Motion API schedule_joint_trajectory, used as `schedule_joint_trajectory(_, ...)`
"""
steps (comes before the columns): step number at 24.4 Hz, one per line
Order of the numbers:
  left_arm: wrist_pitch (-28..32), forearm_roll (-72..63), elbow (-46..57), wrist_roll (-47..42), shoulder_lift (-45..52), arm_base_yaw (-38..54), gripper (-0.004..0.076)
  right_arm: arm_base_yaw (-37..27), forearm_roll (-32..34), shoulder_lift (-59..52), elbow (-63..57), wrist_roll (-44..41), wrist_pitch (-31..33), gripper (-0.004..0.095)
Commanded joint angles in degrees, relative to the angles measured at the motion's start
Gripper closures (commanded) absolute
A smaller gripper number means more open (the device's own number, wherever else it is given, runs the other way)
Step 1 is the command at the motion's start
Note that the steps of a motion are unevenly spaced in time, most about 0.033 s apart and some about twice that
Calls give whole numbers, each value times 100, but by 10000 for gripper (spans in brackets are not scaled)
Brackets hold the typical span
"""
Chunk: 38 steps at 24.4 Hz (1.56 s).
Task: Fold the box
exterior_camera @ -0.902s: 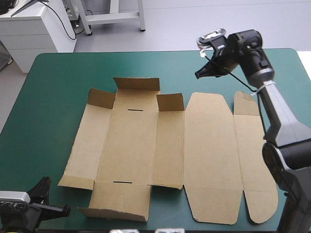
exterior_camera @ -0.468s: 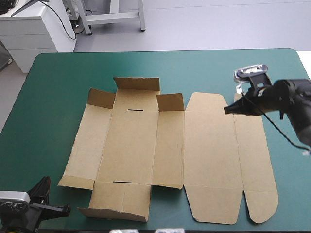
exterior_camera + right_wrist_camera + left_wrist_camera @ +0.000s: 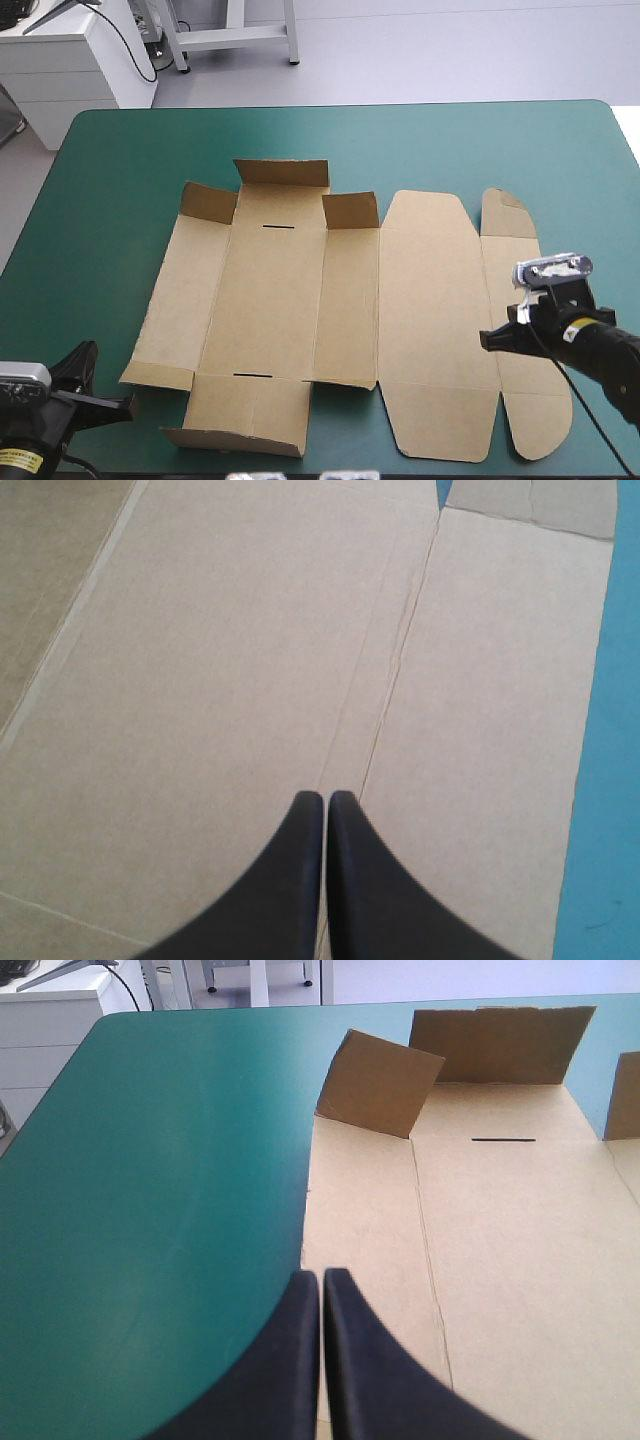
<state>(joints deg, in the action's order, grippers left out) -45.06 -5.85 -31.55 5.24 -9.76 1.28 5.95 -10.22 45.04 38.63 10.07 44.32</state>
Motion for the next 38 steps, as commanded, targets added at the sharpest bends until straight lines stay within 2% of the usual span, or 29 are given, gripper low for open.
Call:
schedule_joint_trajectory(1, 446, -70, -389, 10, -533, -2, 731, -44, -51, -567, -260, -48, -430, 910)
schedule_joint_trajectory(10, 277, -60, -997, 492, -2075, -2, 708, -44, 249, -1616, -643, -25, -710, 910)
schedule_joint_trajectory(17, -754, -794, -2095, 1830, -4485, 177, 706, -44, 249, -1830, -652, -25, -674, 910)
schedule_joint_trajectory(19, -1665, -1841, -2477, 2637, -5329, 985, 706, -44, 193, -1830, -652, -25, -664, 910)
schedule_joint_trajectory(22, -2876, -3346, -2713, 3337, -6402, 2143, 706, -44, 193, -1830, -652, -25, -664, 910)
schedule_joint_trajectory(24, -2890, -3380, -2831, 3355, -6899, 2463, 706, -44, 193, -1830, -652, -25, -591, 910)
schedule_joint_trajectory(29, -2865, -3118, -3177, 3178, -7633, 2452, 708, -44, 180, -1830, -652, -25, -426, 910)
schedule_joint_trajectory(33, -2918, -3048, -3315, 3161, -7794, 2452, 694, -44, 191, -1830, -652, -25, -400, 910)
schedule_joint_trajectory(35, -2918, -3016, -3315, 3161, -7805, 2452, 631, -44, 191, -1830, -652, -25, -373, 910)
schedule_joint_trajectory(38, -2862, -3132, -3315, 3161, -7831, 2452, 473, -44, 191, -1830, -652, -25, -215, 910)
